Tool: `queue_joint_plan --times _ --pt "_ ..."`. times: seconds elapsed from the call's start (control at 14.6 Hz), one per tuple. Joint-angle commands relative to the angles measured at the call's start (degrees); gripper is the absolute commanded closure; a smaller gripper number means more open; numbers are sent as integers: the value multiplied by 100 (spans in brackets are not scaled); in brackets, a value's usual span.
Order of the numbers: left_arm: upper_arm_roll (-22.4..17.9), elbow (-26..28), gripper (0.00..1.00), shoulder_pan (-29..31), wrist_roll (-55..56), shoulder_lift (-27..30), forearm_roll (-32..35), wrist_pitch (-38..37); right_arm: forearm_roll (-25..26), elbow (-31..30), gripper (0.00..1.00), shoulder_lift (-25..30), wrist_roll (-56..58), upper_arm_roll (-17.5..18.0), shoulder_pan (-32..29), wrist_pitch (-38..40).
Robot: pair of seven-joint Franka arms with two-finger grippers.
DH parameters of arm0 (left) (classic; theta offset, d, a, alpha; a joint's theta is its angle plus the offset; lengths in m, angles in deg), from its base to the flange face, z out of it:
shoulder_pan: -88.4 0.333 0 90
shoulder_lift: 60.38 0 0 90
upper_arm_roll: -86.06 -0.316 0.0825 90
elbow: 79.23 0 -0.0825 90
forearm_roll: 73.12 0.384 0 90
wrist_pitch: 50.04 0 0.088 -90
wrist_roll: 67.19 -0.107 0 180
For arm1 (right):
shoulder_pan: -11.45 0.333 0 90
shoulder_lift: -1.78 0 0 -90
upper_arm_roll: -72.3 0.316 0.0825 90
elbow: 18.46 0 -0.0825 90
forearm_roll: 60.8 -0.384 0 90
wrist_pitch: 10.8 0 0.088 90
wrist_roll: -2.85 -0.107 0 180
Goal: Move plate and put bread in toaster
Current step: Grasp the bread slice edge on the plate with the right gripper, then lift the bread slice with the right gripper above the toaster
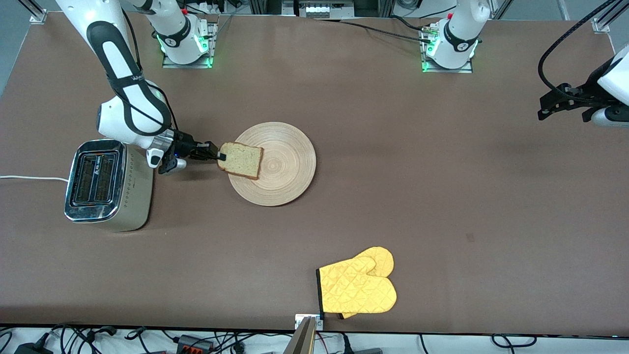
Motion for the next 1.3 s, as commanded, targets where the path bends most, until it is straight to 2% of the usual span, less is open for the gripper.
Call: queue_joint_plan --times 0.0,0.27,0.48,0.62,0.75,0.96,1.09,1.23 --pt "-6 -106 0 19 34 -30 16 -105 -214 35 100 66 239 -3 14 4" --pt "-6 -106 0 11 34 -30 16 -105 66 211 100 251 -15 -39 5 -4" --pt "-6 -106 0 19 34 -30 16 -105 1074 667 100 277 -899 -39 -12 65" --pt "-6 -106 0 19 34 -30 16 -105 1759 992 100 347 -1586 -82 -73 616" --pt "-6 -106 0 63 34 -30 16 -114 2672 1492 100 461 -2026 -397 -223 1563" --pt "-6 -106 0 72 34 -39 16 -114 4044 3062 100 445 -2975 -978 -302 3821" --pt "-6 -106 0 72 34 -48 7 -114 4617 4135 100 348 -3485 -1102 -416 4999" --pt "-6 -106 0 81 34 -48 16 -114 5581 5374 100 15 -3593 -1120 -469 6204"
